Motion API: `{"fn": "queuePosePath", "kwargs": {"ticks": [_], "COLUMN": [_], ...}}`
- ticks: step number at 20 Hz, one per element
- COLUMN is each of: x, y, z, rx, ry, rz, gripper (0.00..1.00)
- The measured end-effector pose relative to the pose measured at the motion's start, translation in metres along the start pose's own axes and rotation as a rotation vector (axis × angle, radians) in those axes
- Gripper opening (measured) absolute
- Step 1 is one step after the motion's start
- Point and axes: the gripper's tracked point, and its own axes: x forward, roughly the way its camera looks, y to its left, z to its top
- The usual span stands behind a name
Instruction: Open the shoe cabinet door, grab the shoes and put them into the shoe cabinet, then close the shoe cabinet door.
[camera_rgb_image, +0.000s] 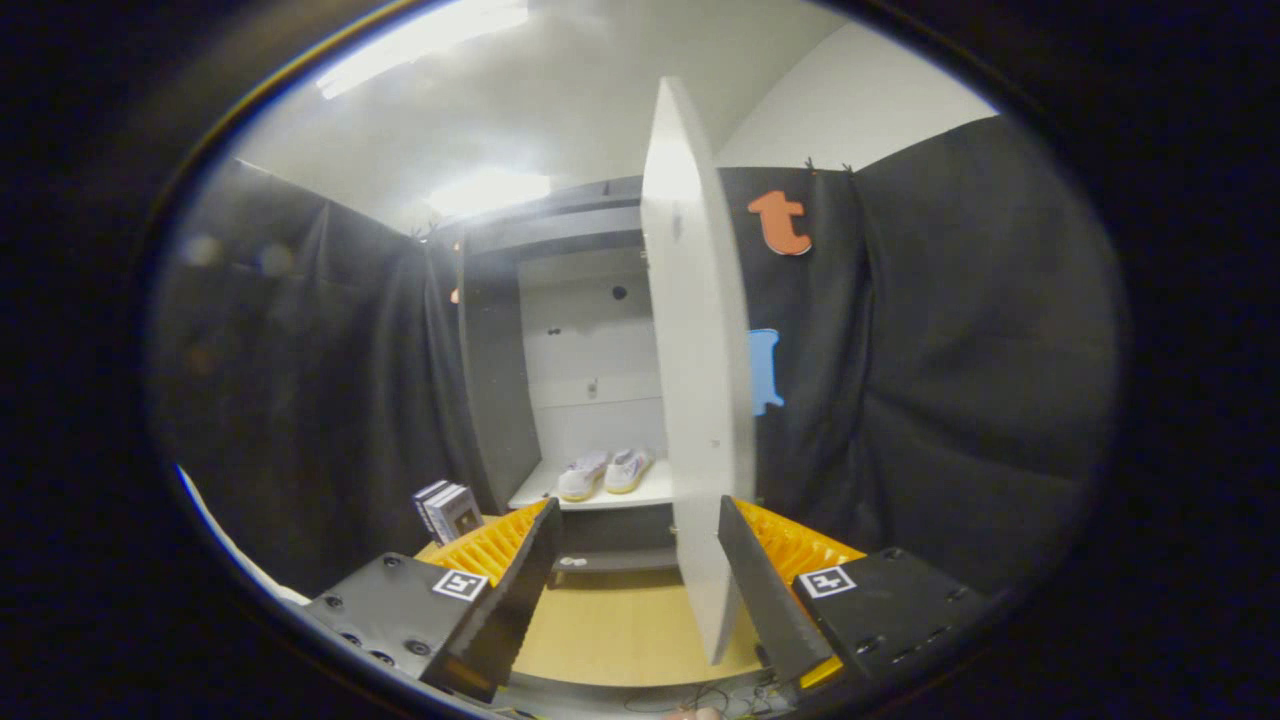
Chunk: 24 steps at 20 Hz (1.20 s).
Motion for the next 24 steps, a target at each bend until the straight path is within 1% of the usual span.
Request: {"fn": "queuePosePath", "kwargs": {"ticks": [2, 5, 7, 10, 14, 18, 22, 24], "x": [-0.002, 0.01, 0.028, 0.071, 0.125, 0.169, 0.187, 0.189], "y": [-0.04, -0.09, -0.119, -0.144, -0.15, -0.135, -0.112, -0.103], "z": [0.01, 0.015, 0.018, 0.024, 0.018, 0.011, 0.003, 0.001], "rx": [-0.006, -0.021, -0.022, -0.02, -0.016, -0.002, -0.023, -0.042], "ry": [-0.016, -0.025, -0.027, -0.032, -0.033, -0.024, -0.008, -0.009], "rz": [-0.034, -0.077, -0.096, -0.089, -0.04, 0.019, 0.072, 0.079], "gripper": [0.96, 0.96, 0.96, 0.96, 0.96, 0.95, 0.95, 0.95]}}
